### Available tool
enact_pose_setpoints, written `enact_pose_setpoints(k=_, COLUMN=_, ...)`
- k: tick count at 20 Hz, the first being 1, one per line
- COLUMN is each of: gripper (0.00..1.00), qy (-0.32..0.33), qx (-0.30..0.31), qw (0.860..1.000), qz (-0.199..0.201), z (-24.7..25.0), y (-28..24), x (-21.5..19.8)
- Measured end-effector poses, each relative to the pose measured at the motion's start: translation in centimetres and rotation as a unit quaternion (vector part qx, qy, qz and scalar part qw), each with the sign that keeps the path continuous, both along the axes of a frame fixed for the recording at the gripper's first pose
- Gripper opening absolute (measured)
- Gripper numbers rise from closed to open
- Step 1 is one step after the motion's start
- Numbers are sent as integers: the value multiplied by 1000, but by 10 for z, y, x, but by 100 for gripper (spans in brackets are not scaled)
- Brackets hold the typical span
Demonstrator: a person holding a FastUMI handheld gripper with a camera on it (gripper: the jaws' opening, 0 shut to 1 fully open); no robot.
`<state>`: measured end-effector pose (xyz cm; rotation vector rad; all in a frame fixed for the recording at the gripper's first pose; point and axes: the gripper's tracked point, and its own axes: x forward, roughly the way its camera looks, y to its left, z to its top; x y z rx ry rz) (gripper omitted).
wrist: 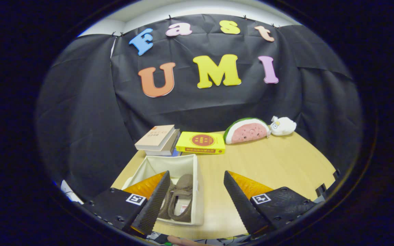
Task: Open the storage box then place both shoes into the box .Put the left shoe in first, then the right shoe, with the right side of both shoes facing outward in a uniform manner.
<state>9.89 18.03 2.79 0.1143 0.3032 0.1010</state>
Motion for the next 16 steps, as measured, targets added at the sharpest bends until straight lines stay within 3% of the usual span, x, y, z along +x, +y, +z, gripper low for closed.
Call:
enact_pose_setpoints(k=6, gripper=96, qy=-59, qx=2, qw=998, qz=-10, z=16, y=-35, x=-21)
enact_pose_setpoints(k=16, gripper=96, qy=-156, qx=-67, qw=985, qz=-40, z=10, y=-102, x=-34)
